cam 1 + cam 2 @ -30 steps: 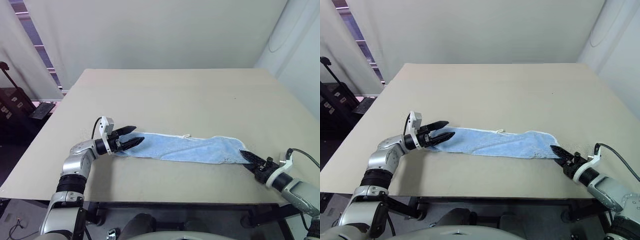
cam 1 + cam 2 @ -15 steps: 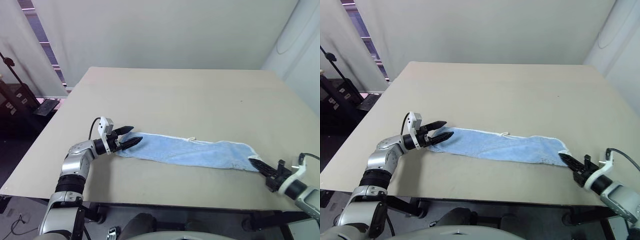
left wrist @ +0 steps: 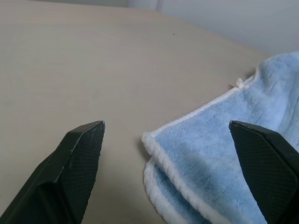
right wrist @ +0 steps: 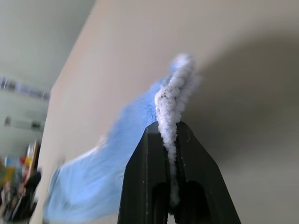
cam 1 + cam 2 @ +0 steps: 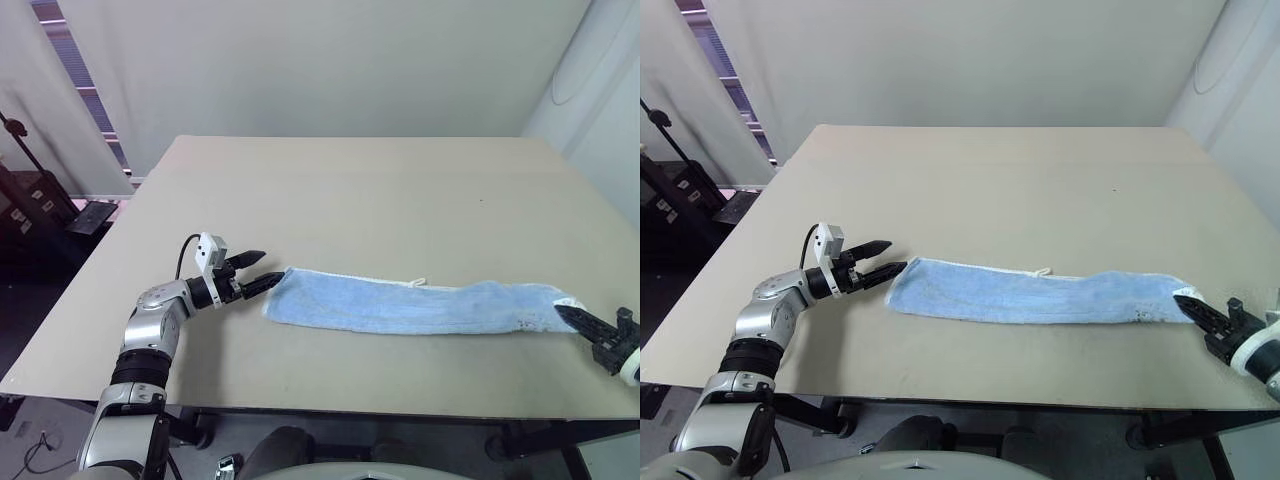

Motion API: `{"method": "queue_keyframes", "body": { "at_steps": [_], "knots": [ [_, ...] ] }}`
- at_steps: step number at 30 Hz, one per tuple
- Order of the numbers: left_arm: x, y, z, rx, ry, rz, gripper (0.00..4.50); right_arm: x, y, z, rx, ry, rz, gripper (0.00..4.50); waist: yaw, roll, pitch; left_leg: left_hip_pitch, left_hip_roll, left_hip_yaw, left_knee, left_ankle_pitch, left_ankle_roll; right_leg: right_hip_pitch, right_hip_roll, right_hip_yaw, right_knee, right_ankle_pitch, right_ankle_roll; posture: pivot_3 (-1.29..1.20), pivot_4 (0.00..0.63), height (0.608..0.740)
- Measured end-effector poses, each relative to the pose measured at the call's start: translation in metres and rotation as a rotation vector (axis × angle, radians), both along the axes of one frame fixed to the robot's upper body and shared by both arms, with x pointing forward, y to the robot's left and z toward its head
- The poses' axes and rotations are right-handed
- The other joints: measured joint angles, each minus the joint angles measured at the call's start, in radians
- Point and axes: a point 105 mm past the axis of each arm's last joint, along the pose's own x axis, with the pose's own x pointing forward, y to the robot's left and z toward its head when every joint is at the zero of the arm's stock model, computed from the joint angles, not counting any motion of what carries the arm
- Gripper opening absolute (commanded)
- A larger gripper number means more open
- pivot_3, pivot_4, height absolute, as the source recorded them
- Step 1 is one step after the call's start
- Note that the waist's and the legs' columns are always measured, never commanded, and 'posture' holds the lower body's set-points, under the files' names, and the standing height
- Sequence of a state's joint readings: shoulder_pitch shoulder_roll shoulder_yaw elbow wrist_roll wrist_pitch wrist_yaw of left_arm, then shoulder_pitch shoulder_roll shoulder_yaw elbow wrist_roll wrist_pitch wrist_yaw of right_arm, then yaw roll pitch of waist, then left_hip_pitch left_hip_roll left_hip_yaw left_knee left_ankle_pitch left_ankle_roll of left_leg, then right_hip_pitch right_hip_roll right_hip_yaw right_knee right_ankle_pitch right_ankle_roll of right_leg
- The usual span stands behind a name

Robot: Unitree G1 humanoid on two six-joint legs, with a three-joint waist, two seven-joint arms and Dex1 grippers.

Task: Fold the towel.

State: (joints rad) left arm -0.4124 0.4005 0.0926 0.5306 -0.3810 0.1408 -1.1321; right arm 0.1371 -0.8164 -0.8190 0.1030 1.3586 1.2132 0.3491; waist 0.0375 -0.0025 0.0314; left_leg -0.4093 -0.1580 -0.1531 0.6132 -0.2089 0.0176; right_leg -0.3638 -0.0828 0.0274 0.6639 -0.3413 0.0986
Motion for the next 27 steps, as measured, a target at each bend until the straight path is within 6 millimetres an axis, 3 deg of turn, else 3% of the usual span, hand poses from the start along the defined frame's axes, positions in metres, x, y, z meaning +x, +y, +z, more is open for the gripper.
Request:
{"method": "queue_keyframes", "body": {
  "at_steps": [3,6,12,15,17,23,27],
  "knots": [
    [0.001,-0.001,0.000,-0.002,-0.002,0.006,4.50,0.008,0.036,0.018,-0.155,-0.077,0.167,0.01,0.001,-0.001,0.000,0.000,0.001,0.000,0.000,0.000,0.000,0.000,0.001,-0.001,0.000,0.000,0.001,0.00,0.000,0.740],
    [0.001,-0.001,0.000,-0.003,-0.002,0.013,4.50,0.009,0.056,0.018,-0.271,-0.084,0.289,0.01,0.005,-0.001,0.001,-0.001,0.000,0.000,0.000,0.000,0.000,-0.001,0.000,-0.001,-0.001,0.000,0.001,0.00,0.000,0.740],
    [0.002,-0.001,0.000,-0.002,-0.011,0.021,4.50,0.008,0.120,0.025,-0.355,-0.181,0.593,0.01,-0.001,-0.002,0.001,-0.001,0.000,0.000,0.001,0.000,0.000,-0.001,0.000,0.000,-0.001,0.001,0.001,0.00,0.000,0.740],
    [0.002,-0.001,0.000,-0.002,-0.011,0.022,4.50,0.019,0.141,0.024,-0.377,-0.210,0.656,0.01,0.000,-0.004,0.002,-0.001,0.000,0.000,0.001,-0.001,-0.002,-0.001,0.000,0.000,-0.001,0.000,0.001,0.00,0.000,0.740],
    [0.002,-0.002,0.000,-0.003,-0.012,0.020,4.50,0.026,0.161,0.012,-0.389,-0.195,0.707,0.01,0.001,-0.004,0.003,-0.001,0.000,0.000,0.001,-0.001,-0.002,-0.001,0.000,0.000,-0.001,0.000,0.001,0.00,0.000,0.740],
    [0.003,-0.002,0.000,-0.002,-0.015,0.027,4.50,0.030,0.170,-0.038,-0.449,-0.026,0.738,0.01,0.004,-0.005,0.003,-0.003,0.000,0.000,0.000,0.000,0.001,-0.003,0.000,0.000,-0.001,0.001,0.002,0.00,0.000,0.740],
    [0.002,-0.001,0.000,-0.001,-0.015,0.024,4.50,0.031,0.178,-0.043,-0.422,-0.038,0.735,0.01,0.000,-0.005,0.003,-0.002,0.001,0.000,0.000,0.000,0.000,-0.004,0.001,0.000,0.001,0.002,0.004,0.00,0.000,0.740]
  ]
}}
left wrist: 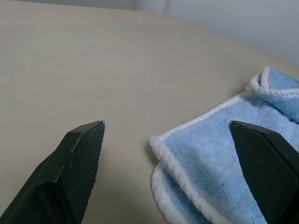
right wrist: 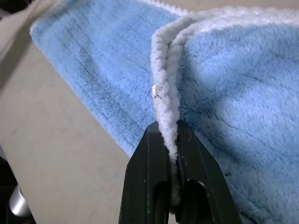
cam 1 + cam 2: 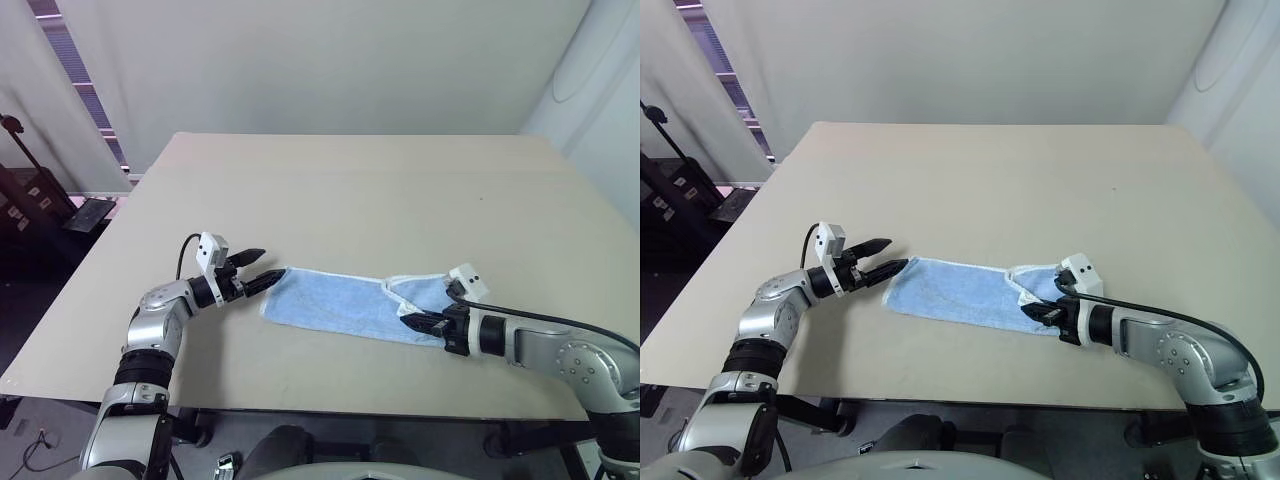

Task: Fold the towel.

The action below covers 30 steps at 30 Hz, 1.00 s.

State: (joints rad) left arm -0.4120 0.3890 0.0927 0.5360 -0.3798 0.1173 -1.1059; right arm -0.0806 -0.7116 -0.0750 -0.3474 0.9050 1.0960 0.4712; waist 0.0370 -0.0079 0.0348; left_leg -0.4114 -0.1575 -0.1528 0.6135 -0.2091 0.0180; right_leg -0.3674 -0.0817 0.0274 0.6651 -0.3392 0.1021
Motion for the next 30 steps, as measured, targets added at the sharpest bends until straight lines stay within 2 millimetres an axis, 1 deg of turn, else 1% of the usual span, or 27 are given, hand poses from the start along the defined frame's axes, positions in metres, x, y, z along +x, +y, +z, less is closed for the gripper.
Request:
{"method": "queue_keyframes", "body": {
  "at_steps": [2,5,8,12,13,15,17,19,21,22,23,24,26,27,28,30],
  "knots": [
    [-0.001,0.002,-0.001,0.004,0.003,0.002,4.50,0.001,0.004,-0.001,0.009,-0.002,0.004,0.01,0.001,0.000,0.000,0.000,0.000,0.000,0.000,0.000,0.000,0.000,0.000,0.000,0.000,0.000,0.000,0.00,0.000,0.740],
    [-0.001,0.002,-0.001,0.005,0.002,0.004,4.50,0.001,0.009,-0.003,0.020,-0.001,0.011,0.75,0.004,0.000,0.000,0.000,0.000,0.000,0.000,0.000,0.000,0.000,0.000,0.000,0.000,0.000,0.000,0.00,0.000,0.740],
    [-0.001,0.002,-0.001,0.006,-0.003,0.004,4.50,0.001,0.015,-0.003,0.045,-0.001,0.012,1.77,0.003,0.000,0.000,0.000,0.000,0.000,0.000,0.000,0.000,0.000,0.000,0.000,0.000,0.000,0.000,0.00,0.000,0.740],
    [-0.001,0.001,0.000,0.002,-0.009,0.001,4.50,0.001,0.020,-0.005,0.065,-0.008,0.007,3.34,0.002,0.000,0.000,0.000,0.000,0.000,0.000,0.000,0.000,0.000,0.000,0.000,0.000,0.000,0.000,0.00,0.000,0.740],
    [-0.001,0.001,0.001,-0.001,-0.008,-0.001,4.50,-0.001,0.021,-0.002,0.083,-0.019,0.014,3.61,0.003,0.000,0.000,0.000,0.000,0.000,0.000,0.000,0.000,0.000,0.000,0.000,0.000,0.000,0.000,0.00,0.000,0.740],
    [0.000,0.002,0.002,-0.008,-0.001,-0.004,4.50,-0.005,0.019,0.013,0.157,-0.072,0.021,4.36,0.005,0.000,0.000,0.000,0.000,0.000,0.000,0.000,0.000,0.000,0.000,0.000,0.000,0.000,0.001,0.00,0.000,0.740],
    [0.001,0.000,0.007,-0.034,0.005,-0.017,4.50,-0.004,0.011,0.031,0.229,-0.137,0.003,4.36,0.004,0.000,0.000,0.000,0.000,0.000,0.000,0.000,0.000,0.001,0.000,0.000,0.000,0.001,0.001,0.00,0.000,0.740],
    [0.002,-0.003,0.014,-0.064,0.002,-0.045,4.50,0.001,-0.002,0.051,0.286,-0.223,-0.052,4.36,0.003,-0.001,0.000,0.000,0.000,0.000,0.001,0.000,0.000,0.001,0.000,0.000,0.000,0.001,0.002,0.00,0.000,0.740],
    [0.003,-0.011,0.026,-0.103,-0.010,-0.077,4.50,0.008,-0.018,0.069,0.302,-0.343,-0.122,4.36,0.003,-0.001,0.000,0.001,0.000,0.000,0.002,0.000,-0.001,0.002,0.000,0.000,0.000,0.001,0.002,0.00,0.000,0.740],
    [0.004,-0.017,0.034,-0.127,-0.025,-0.096,4.10,0.010,-0.025,0.074,0.289,-0.394,-0.147,3.95,0.003,-0.001,0.000,0.001,0.000,0.000,0.002,0.000,-0.001,0.002,0.000,0.000,0.000,0.001,0.002,0.00,0.000,0.740],
    [0.004,-0.023,0.043,-0.161,-0.037,-0.124,3.91,0.012,-0.030,0.078,0.277,-0.430,-0.166,3.79,0.003,-0.001,0.000,0.000,0.000,0.000,0.002,0.000,-0.001,0.002,0.000,0.000,0.000,0.002,0.002,0.00,0.000,0.740],
    [0.000,-0.032,0.054,-0.209,-0.051,-0.185,3.54,0.013,-0.034,0.080,0.267,-0.458,-0.180,3.41,0.003,-0.001,0.000,0.000,0.000,0.000,0.002,0.000,0.000,0.002,0.000,0.000,0.000,0.002,0.002,0.00,0.000,0.740],
    [-0.007,-0.047,0.072,-0.262,-0.078,-0.286,2.82,0.013,-0.039,0.077,0.255,-0.473,-0.197,2.68,0.002,-0.001,0.000,0.001,0.000,0.000,0.002,0.000,0.000,0.002,0.000,0.000,0.000,0.002,0.002,0.00,0.000,0.740],
    [-0.009,-0.053,0.078,-0.274,-0.091,-0.322,2.49,0.013,-0.041,0.076,0.246,-0.476,-0.202,2.38,0.002,0.000,0.000,0.001,0.000,0.000,0.002,0.000,0.000,0.002,0.000,0.000,0.000,0.002,0.002,0.00,0.000,0.740],
    [-0.012,-0.060,0.083,-0.282,-0.107,-0.360,2.06,0.013,-0.043,0.073,0.237,-0.479,-0.212,1.92,0.002,0.000,0.000,0.001,0.000,0.000,0.001,0.000,0.000,0.001,0.000,0.000,0.000,0.002,0.002,0.00,0.000,0.740],
    [-0.017,-0.078,0.087,-0.300,-0.103,-0.430,1.37,0.014,-0.049,0.068,0.218,-0.478,-0.238,1.23,0.002,0.000,0.000,0.001,0.000,0.000,0.001,0.000,0.000,0.002,0.000,0.000,0.000,0.002,0.002,0.00,0.000,0.740]
  ]
}}
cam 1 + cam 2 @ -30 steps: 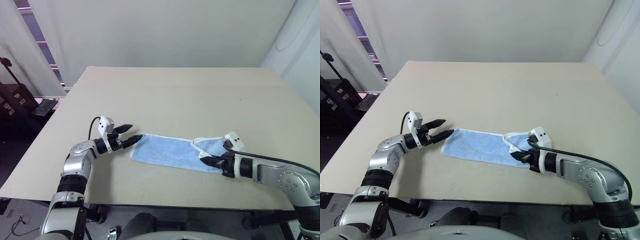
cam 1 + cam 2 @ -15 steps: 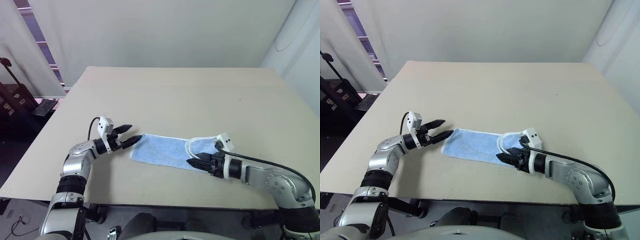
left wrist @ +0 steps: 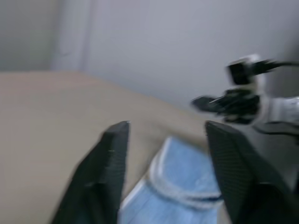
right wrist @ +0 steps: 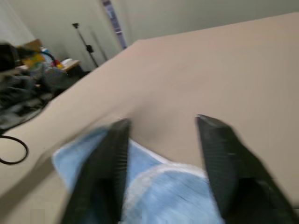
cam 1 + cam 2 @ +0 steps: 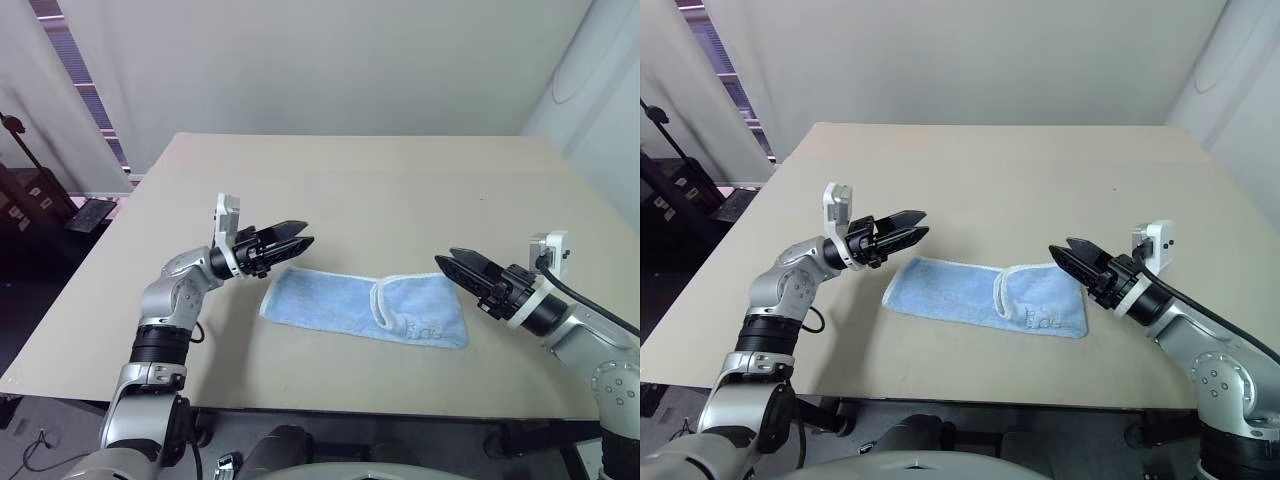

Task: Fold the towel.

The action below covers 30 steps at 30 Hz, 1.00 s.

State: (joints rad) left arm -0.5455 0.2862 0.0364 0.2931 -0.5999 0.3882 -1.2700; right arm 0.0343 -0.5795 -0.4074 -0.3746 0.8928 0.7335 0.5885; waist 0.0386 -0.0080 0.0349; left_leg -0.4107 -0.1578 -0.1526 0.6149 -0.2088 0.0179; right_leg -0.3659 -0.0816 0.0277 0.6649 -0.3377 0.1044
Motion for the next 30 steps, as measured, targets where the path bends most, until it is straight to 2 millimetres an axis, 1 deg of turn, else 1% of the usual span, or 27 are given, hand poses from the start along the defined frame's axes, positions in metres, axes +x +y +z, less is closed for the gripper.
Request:
{"method": "queue_keyframes", "body": {
  "at_steps": [1,3,4,6,10,13,15,19,20,23,27,30],
  "knots": [
    [-0.002,-0.010,0.001,-0.006,0.000,-0.033,0.93,0.001,-0.002,-0.003,-0.004,0.004,-0.011,0.81,0.001,0.000,0.000,0.000,0.000,0.000,0.000,0.000,0.000,0.000,0.000,0.000,0.000,0.000,0.000,0.00,0.000,0.740],
    [-0.006,-0.030,0.002,-0.004,-0.008,-0.092,0.20,0.003,-0.002,-0.009,-0.007,0.012,-0.019,0.07,0.000,0.000,0.000,0.000,0.000,0.000,0.001,0.000,0.000,0.001,0.000,0.000,0.000,0.000,0.000,0.00,0.000,0.740],
    [-0.006,-0.040,0.002,0.013,-0.021,-0.108,0.04,0.004,-0.001,-0.012,-0.011,0.014,-0.019,0.00,0.000,0.000,0.000,0.000,0.000,0.000,0.001,0.000,0.000,0.001,0.000,0.000,0.000,0.000,0.000,0.00,0.000,0.740],
    [-0.007,-0.056,-0.003,0.069,-0.054,-0.134,0.04,0.004,0.004,-0.018,-0.021,0.016,-0.002,0.00,0.000,0.000,0.000,0.001,0.000,0.001,0.001,0.000,0.000,0.002,0.000,0.000,0.000,0.000,0.000,0.00,0.000,0.740],
    [-0.012,-0.088,-0.032,0.178,-0.079,-0.161,0.04,0.007,0.011,-0.036,-0.026,0.038,0.008,0.00,0.001,0.000,0.000,0.001,0.000,0.001,0.001,0.000,0.000,0.001,0.000,0.001,0.000,0.000,0.000,0.00,0.000,0.740],
    [-0.017,-0.110,-0.058,0.273,-0.059,-0.169,0.04,0.014,0.008,-0.055,-0.083,0.064,-0.031,0.00,0.001,0.000,0.000,0.001,0.000,0.001,0.001,0.000,0.000,0.001,0.000,0.001,0.000,0.000,0.000,0.00,0.000,0.740],
    [-0.020,-0.121,-0.072,0.313,-0.028,-0.167,0.04,0.017,0.007,-0.065,-0.114,0.073,-0.047,0.00,0.000,0.000,0.000,0.001,0.000,0.001,0.001,0.000,0.000,0.001,0.000,0.001,0.000,0.000,0.000,0.00,0.000,0.740],
    [-0.022,-0.140,-0.088,0.358,-0.043,-0.142,0.04,0.030,-0.003,-0.091,-0.135,0.124,-0.149,0.00,0.001,0.000,0.000,0.002,0.000,0.001,0.001,0.000,0.000,0.002,0.000,0.000,0.000,0.000,0.000,0.00,0.000,0.740],
    [-0.023,-0.144,-0.095,0.397,-0.055,-0.140,0.04,0.033,-0.005,-0.097,-0.141,0.137,-0.170,0.00,0.001,0.000,0.000,0.002,0.000,0.001,0.001,0.000,0.000,0.002,0.000,0.000,0.000,0.000,0.000,0.00,0.000,0.740],
    [-0.027,-0.144,-0.122,0.516,-0.102,-0.131,0.04,0.041,-0.005,-0.109,-0.168,0.138,-0.205,0.00,-0.003,0.001,-0.001,0.004,0.000,0.001,0.001,0.000,0.000,0.003,0.001,0.001,0.001,0.000,0.000,0.00,0.000,0.740],
    [-0.027,-0.144,-0.126,0.530,-0.121,-0.123,0.04,0.046,-0.002,-0.117,-0.190,0.129,-0.236,0.00,-0.002,-0.003,-0.006,0.013,0.000,0.000,0.000,-0.001,-0.003,0.013,0.001,0.000,0.000,0.000,0.000,0.00,0.000,0.740],
    [-0.024,-0.141,-0.127,0.545,-0.116,-0.127,0.04,0.047,-0.002,-0.119,-0.214,0.120,-0.239,0.00,-0.002,-0.003,-0.006,0.016,0.000,0.000,0.000,-0.002,-0.003,0.016,0.001,0.000,0.000,-0.002,-0.003,0.00,0.000,0.740]
  ]
}}
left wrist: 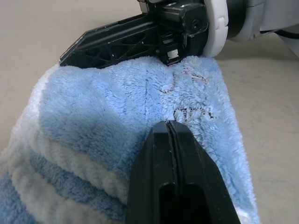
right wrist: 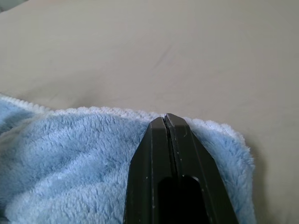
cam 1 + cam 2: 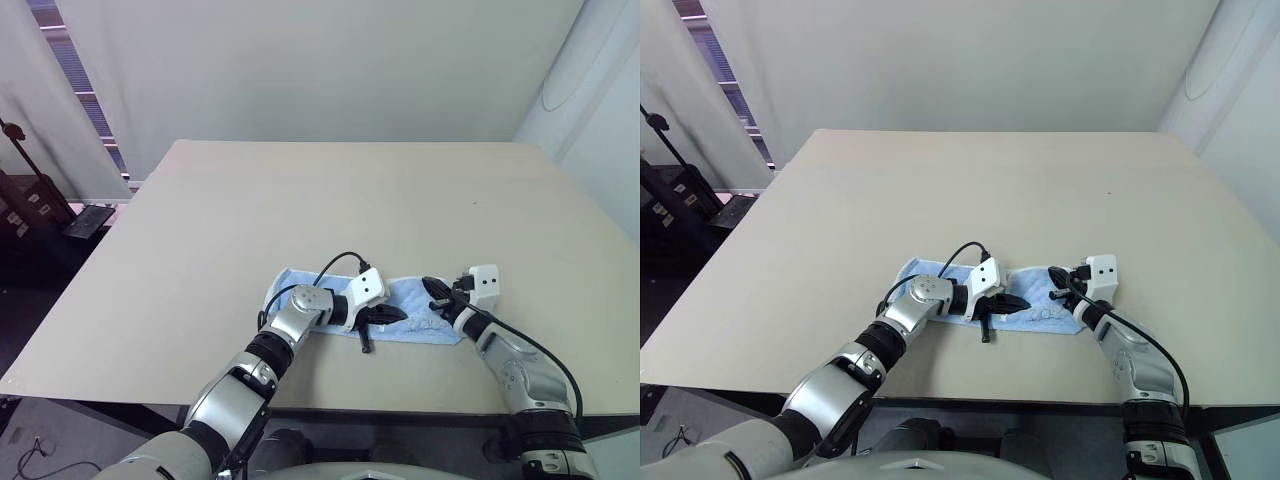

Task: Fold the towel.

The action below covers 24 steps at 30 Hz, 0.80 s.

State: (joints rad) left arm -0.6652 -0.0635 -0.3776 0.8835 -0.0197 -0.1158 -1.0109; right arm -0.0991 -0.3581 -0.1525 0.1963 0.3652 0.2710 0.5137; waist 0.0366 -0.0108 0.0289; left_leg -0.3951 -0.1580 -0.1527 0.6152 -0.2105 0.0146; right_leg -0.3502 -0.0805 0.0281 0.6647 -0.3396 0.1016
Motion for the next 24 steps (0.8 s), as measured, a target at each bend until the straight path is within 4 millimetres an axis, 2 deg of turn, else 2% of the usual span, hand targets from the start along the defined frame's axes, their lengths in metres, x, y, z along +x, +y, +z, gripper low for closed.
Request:
{"method": "queue_keyframes", "body": {
  "at_steps": [5,8,10,11,13,17,21,22,23,24],
  "knots": [
    [0.003,0.003,0.002,-0.002,0.027,-0.012,0.04,-0.005,0.003,0.002,-0.018,-0.013,0.039,0.00,0.000,0.000,0.000,0.001,0.000,0.000,-0.001,0.000,0.000,0.000,0.000,0.000,0.000,0.001,0.002,0.00,0.000,0.740],
    [0.010,0.006,0.010,-0.033,0.066,0.022,0.04,-0.007,0.003,0.008,0.040,-0.015,0.040,0.00,0.000,0.000,0.000,-0.002,0.000,-0.001,-0.001,0.000,0.001,-0.004,0.000,0.000,0.000,0.001,0.004,0.00,0.000,0.740],
    [0.017,0.012,0.022,-0.093,0.101,0.046,0.40,-0.013,0.006,0.015,0.098,-0.021,0.062,0.00,0.000,0.002,0.000,-0.006,0.000,-0.002,-0.002,0.002,0.002,-0.008,0.001,0.000,0.001,0.002,0.004,0.00,0.000,0.740],
    [0.022,0.017,0.034,-0.144,0.119,0.059,0.63,-0.017,0.010,0.020,0.135,-0.031,0.088,0.17,-0.002,0.002,0.000,-0.010,0.000,-0.003,-0.001,0.002,0.003,-0.012,0.001,0.000,0.002,0.002,0.004,0.00,0.000,0.740],
    [0.030,0.028,0.056,-0.212,0.130,0.068,1.28,-0.022,0.015,0.031,0.173,-0.045,0.129,0.57,-0.006,0.002,0.000,-0.014,0.000,-0.003,-0.001,0.002,0.003,-0.017,0.001,0.000,0.003,0.002,0.004,0.00,0.000,0.740],
    [0.036,0.057,0.098,-0.305,0.184,0.068,2.78,-0.030,0.027,0.063,0.204,-0.113,0.242,1.98,-0.022,0.002,0.001,-0.014,0.000,-0.004,-0.001,0.002,0.003,-0.018,0.001,-0.001,0.004,0.002,0.004,0.00,0.000,0.740],
    [0.033,0.097,0.123,-0.307,0.199,0.081,4.26,-0.035,0.032,0.086,0.243,-0.152,0.293,3.45,-0.033,0.003,0.001,-0.013,0.000,-0.004,-0.001,0.002,0.002,-0.016,0.001,-0.001,0.004,0.002,0.003,0.00,0.000,0.740],
    [0.033,0.108,0.125,-0.308,0.206,0.107,4.50,-0.035,0.033,0.090,0.243,-0.151,0.300,3.79,-0.033,0.003,0.001,-0.013,0.000,-0.004,-0.001,0.002,0.002,-0.016,0.001,0.000,0.004,0.002,0.003,0.00,0.000,0.740],
    [0.034,0.116,0.125,-0.302,0.214,0.138,4.50,-0.034,0.035,0.093,0.241,-0.151,0.305,4.19,-0.031,0.003,0.001,-0.013,0.000,-0.004,-0.001,0.002,0.001,-0.016,0.001,0.000,0.004,0.002,0.003,0.00,0.000,0.740],
    [0.035,0.125,0.123,-0.292,0.232,0.172,4.50,-0.033,0.036,0.094,0.240,-0.146,0.309,4.19,-0.028,0.003,0.001,-0.013,0.000,-0.004,-0.001,0.002,0.001,-0.016,0.001,0.000,0.004,0.002,0.003,0.00,0.000,0.740]
  ]
}}
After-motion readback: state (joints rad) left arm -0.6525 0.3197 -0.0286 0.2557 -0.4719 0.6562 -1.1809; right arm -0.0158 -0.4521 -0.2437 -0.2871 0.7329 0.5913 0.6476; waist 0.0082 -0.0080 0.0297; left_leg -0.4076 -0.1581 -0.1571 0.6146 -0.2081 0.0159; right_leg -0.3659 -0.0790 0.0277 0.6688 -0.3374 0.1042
